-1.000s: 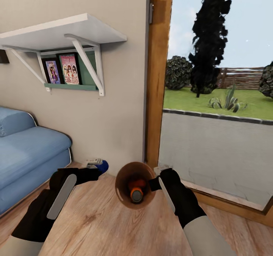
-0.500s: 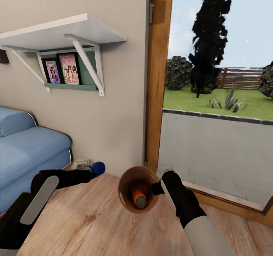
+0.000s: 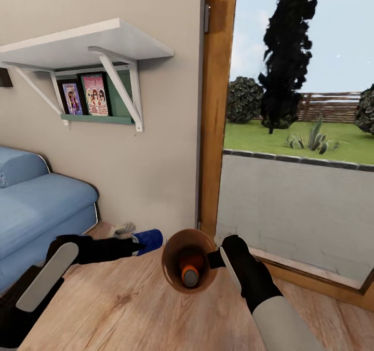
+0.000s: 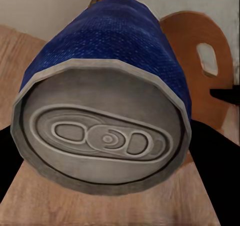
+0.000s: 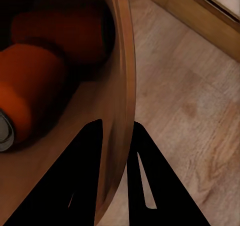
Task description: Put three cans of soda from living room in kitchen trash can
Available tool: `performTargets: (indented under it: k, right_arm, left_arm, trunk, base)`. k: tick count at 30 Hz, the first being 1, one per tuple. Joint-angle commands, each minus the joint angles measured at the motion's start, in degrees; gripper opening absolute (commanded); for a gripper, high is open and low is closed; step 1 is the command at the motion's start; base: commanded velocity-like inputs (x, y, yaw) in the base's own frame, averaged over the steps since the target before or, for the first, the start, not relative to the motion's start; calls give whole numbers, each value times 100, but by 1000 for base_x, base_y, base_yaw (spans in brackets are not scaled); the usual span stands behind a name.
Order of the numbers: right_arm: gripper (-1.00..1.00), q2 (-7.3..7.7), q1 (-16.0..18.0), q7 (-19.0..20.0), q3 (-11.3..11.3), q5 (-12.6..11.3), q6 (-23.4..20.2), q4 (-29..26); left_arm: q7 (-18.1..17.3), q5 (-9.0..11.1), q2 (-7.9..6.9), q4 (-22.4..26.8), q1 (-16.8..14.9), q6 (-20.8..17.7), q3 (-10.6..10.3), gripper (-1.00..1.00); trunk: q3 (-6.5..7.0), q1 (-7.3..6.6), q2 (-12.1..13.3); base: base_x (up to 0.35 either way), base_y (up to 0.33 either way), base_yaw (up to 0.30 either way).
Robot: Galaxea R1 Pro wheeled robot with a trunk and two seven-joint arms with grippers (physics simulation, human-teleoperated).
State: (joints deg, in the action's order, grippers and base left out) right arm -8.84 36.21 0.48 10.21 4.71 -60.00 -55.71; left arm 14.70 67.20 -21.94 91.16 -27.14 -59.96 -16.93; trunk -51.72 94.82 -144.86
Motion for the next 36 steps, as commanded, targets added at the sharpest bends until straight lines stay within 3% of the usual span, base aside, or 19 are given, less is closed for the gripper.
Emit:
performTargets:
  k: [1, 4, 13, 23, 29, 32, 36]
  right_arm:
    - [-100, -2, 2, 22, 2, -56, 0, -3]
    - [-100, -3, 1, 22, 6, -53, 0, 2]
    - [-100, -15, 8, 22, 7, -53, 0, 12]
    - [-100, -28, 9, 22, 15, -49, 0, 24]
    - [-100, -43, 9, 22, 24, -49, 0, 25]
    - [-100, -47, 9, 22, 30, -49, 0, 25]
    - [-100, -47, 9, 22, 33, -50, 0, 27]
  left_arm:
    - [0, 113, -5, -1, -4, -4, -144, -100]
    - [-2, 310, -7, -2, -17, -4, -334, -100]
    - [1, 567, 10, -17, -59, -4, -934, -100]
    - [29, 627, 105, -62, -88, -4, -1314, -100]
    - [123, 587, 449, -156, -97, -4, -1403, -100]
    - [482, 578, 780, -217, -118, -4, -1422, -100]
    - [968, 576, 1110, -290, -130, -4, -1457, -100]
  trunk:
    - [1, -1, -1]
    - [1, -1, -1]
    - [1, -1, -1]
    - [1, -1, -1]
    - [1, -1, -1]
    - [1, -1, -1]
    - [1, -1, -1]
  base:
    - [0, 0, 0]
    - [0, 0, 0]
    - [0, 0, 0]
    - [0, 0, 0]
    - [0, 0, 0]
    - [0, 0, 0]
    - [0, 0, 0]
